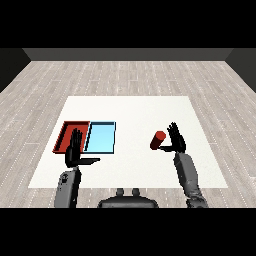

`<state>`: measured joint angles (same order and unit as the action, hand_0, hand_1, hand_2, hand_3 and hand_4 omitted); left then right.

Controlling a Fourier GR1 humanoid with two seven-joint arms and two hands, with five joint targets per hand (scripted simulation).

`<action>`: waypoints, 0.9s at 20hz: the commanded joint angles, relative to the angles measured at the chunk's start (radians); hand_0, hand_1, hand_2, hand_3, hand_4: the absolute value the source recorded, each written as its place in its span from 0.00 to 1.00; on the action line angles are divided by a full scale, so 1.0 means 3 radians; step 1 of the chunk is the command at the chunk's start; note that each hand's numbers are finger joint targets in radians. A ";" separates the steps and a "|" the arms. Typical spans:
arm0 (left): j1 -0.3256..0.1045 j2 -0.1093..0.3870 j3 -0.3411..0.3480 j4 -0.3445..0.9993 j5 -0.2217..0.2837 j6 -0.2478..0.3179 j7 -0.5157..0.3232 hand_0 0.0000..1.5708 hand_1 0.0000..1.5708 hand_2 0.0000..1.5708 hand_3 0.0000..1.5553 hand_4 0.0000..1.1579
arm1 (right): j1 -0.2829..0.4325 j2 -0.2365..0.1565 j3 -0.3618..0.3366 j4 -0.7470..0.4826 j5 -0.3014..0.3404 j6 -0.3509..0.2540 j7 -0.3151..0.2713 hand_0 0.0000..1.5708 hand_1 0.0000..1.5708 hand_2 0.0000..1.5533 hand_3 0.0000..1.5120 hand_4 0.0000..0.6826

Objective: Pick the red can and put it in the red box

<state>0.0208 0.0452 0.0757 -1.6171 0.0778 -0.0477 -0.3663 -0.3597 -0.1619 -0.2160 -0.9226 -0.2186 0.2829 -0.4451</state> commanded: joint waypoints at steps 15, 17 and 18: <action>-0.0048 0.0071 0.0083 0.0008 0.0064 -0.0053 0.0043 0.00 0.00 0.00 0.00 0.00 | -0.0580 0.0128 0.0008 0.0958 -0.0007 -0.0116 -0.0299 0.00 0.00 0.00 0.00 0.00; -0.0091 0.0064 0.0088 0.0056 0.0070 -0.0054 0.0002 0.00 0.00 0.00 0.00 0.00 | -0.0349 0.0175 0.0085 0.0864 0.0057 -0.0168 -0.0439 0.00 0.00 0.00 0.00 0.00; 0.0109 -0.0142 -0.0137 0.0133 -0.0112 0.0104 -0.0277 0.00 0.00 0.00 0.00 0.00 | -0.0356 0.0069 0.0003 0.0661 -0.0110 -0.0042 -0.0210 0.00 0.00 0.00 0.00 0.00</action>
<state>0.0319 0.0403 0.0767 -1.6055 0.0787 -0.0495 -0.3957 -0.4562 -0.1354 -0.2068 -0.7080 -0.2250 0.2628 -0.5371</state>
